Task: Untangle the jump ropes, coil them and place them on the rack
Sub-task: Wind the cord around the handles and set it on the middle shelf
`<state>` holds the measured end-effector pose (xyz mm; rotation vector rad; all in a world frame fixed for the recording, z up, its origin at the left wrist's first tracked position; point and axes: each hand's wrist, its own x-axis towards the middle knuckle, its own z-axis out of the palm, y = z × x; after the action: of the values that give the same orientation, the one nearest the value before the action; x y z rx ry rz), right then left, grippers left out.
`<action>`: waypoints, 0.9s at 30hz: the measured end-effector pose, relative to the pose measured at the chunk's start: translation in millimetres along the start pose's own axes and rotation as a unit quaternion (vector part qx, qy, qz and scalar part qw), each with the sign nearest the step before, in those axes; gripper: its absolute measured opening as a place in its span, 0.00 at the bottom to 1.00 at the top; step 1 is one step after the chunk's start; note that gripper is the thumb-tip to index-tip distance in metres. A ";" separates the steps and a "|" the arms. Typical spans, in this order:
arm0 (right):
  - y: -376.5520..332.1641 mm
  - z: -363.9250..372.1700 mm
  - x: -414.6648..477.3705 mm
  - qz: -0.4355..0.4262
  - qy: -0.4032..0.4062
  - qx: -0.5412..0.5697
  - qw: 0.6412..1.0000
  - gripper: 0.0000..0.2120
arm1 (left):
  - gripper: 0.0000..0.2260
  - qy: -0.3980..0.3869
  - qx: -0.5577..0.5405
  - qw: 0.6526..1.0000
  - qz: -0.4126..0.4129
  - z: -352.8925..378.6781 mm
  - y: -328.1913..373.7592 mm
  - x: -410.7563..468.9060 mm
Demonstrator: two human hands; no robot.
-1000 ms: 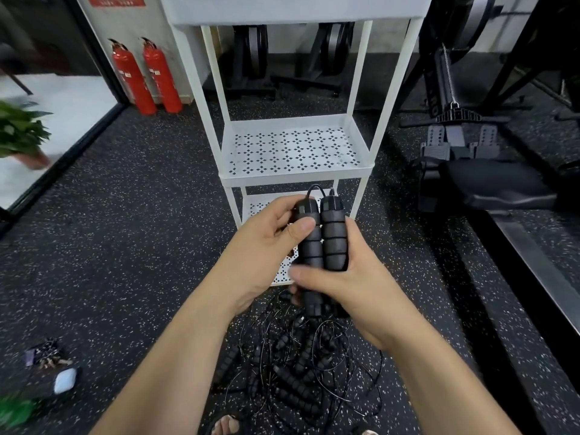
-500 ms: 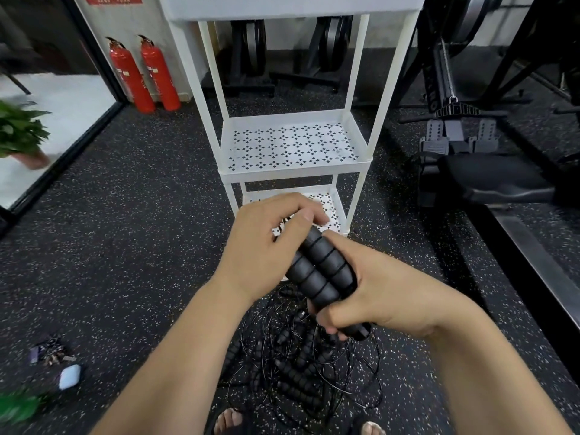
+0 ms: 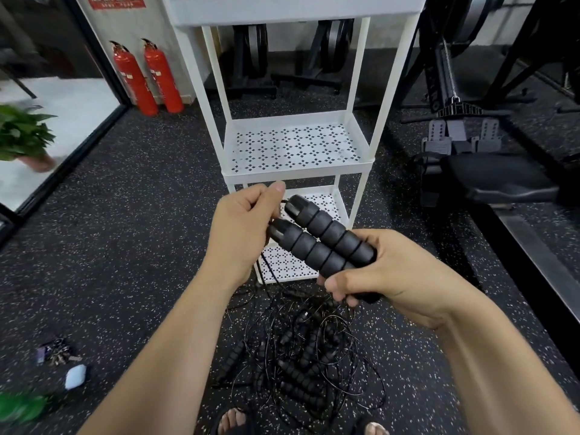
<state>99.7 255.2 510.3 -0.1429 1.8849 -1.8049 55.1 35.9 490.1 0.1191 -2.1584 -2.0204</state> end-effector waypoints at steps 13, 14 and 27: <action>-1.0 21.8 12.0 -0.167 0.110 0.127 0.971 0.17 | 0.15 -0.032 0.046 0.994 -0.092 54.4 -10.2 -30.6; -0.3 20.5 12.7 -0.165 0.122 0.123 0.971 0.17 | 0.14 -0.031 0.063 0.993 -0.093 56.2 -12.9 -30.8; 2.6 1.3 11.2 -0.145 0.164 0.144 0.965 0.14 | 0.15 -0.208 0.343 0.915 -0.034 52.4 -3.3 -36.4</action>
<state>91.3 249.7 504.6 -0.0153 1.8611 -2.4083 80.8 93.6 480.9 -0.1642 -3.0858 -1.2955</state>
